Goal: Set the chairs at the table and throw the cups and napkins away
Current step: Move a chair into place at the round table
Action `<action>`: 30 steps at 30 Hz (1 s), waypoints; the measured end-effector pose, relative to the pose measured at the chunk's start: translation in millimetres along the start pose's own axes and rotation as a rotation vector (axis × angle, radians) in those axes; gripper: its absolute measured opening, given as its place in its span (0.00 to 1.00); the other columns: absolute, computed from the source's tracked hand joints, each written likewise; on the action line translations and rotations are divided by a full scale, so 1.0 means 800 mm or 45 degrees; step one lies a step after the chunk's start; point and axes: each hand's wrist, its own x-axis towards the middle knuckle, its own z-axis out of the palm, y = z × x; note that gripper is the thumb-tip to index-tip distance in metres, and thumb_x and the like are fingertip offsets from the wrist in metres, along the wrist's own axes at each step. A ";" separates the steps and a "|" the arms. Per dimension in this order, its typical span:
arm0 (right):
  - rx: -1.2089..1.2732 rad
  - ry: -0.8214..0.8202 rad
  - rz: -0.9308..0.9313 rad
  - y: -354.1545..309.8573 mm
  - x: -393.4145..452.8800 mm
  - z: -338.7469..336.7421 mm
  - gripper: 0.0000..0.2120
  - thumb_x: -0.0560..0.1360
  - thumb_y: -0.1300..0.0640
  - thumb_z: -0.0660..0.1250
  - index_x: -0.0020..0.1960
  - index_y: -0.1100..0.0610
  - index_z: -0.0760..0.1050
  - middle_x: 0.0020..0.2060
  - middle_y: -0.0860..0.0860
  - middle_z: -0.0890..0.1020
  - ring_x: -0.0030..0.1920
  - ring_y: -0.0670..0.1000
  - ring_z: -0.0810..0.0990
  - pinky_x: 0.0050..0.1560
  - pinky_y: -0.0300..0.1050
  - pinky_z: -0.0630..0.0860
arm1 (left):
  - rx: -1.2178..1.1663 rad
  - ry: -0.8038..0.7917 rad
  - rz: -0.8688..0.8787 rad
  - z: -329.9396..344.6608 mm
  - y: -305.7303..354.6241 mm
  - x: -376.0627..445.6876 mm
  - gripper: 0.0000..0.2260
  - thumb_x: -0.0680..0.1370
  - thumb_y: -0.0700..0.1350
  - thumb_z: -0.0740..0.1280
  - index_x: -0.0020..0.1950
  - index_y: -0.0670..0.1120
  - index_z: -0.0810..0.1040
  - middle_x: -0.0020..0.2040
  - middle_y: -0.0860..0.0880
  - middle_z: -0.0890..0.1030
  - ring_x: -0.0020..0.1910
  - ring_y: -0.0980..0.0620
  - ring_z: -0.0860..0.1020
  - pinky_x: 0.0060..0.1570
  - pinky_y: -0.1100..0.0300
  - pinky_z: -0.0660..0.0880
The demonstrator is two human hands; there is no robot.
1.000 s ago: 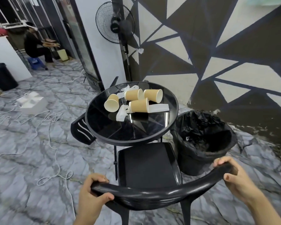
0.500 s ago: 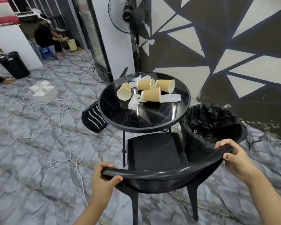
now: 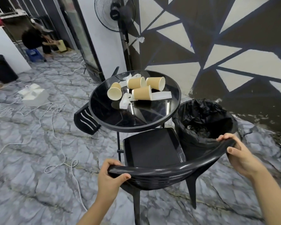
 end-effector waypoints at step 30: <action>-0.071 -0.101 0.065 -0.009 0.007 -0.002 0.24 0.76 0.76 0.48 0.44 0.51 0.73 0.45 0.51 0.76 0.48 0.48 0.77 0.46 0.34 0.77 | -0.100 -0.034 -0.021 -0.007 -0.010 -0.009 0.18 0.61 0.33 0.78 0.43 0.39 0.72 0.40 0.44 0.75 0.36 0.58 0.76 0.38 0.69 0.75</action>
